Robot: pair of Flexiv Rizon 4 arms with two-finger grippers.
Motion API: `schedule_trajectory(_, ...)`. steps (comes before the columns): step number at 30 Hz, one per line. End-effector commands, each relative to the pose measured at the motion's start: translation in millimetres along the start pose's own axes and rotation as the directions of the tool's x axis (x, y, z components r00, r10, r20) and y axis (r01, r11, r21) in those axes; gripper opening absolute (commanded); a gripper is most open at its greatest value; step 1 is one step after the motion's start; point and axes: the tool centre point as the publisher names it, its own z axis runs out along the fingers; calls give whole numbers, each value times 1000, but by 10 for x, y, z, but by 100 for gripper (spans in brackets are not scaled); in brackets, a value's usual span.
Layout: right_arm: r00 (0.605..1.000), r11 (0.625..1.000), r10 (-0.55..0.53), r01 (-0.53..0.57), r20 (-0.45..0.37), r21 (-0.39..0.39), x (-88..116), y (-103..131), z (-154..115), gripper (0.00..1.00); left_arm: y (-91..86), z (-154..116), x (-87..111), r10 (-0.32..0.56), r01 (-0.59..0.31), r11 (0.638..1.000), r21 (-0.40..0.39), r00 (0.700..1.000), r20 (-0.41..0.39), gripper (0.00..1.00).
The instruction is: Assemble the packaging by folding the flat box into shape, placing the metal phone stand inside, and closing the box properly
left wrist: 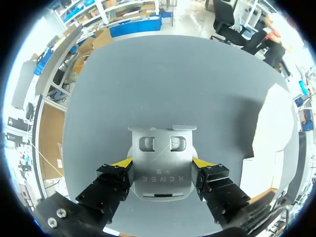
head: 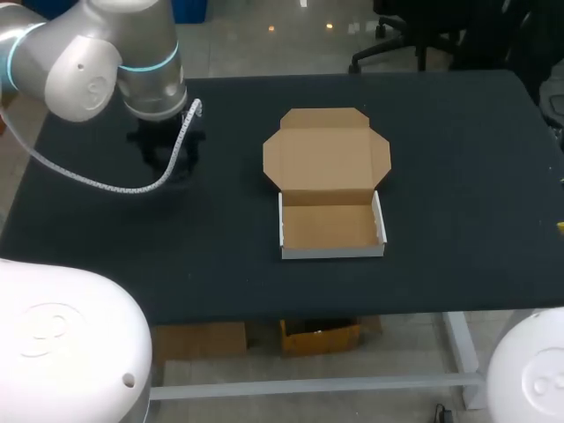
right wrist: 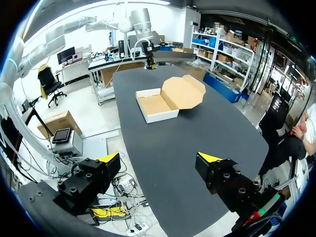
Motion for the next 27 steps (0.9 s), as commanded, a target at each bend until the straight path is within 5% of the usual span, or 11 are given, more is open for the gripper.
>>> schedule_trajectory(1, 1000, 1000, 10, -10, -16, 8, -25, -10, 56, 100, 35, -42, 12, 2, -2, 1000, 7, 1000, 3, 0)
schedule_trajectory(9, 998, 993, 29, -24, -50, 112, -31, 20, 292, 100, 78, -58, 40, 9, -9, 1000, 9, 1000, -1, 0)
schedule_trajectory(27, 1000, 996, -9, 11, -29, 85, -109, 175, 286, 100, 120, -68, 78, 16, -16, 1000, 9, 1000, -1, 0)
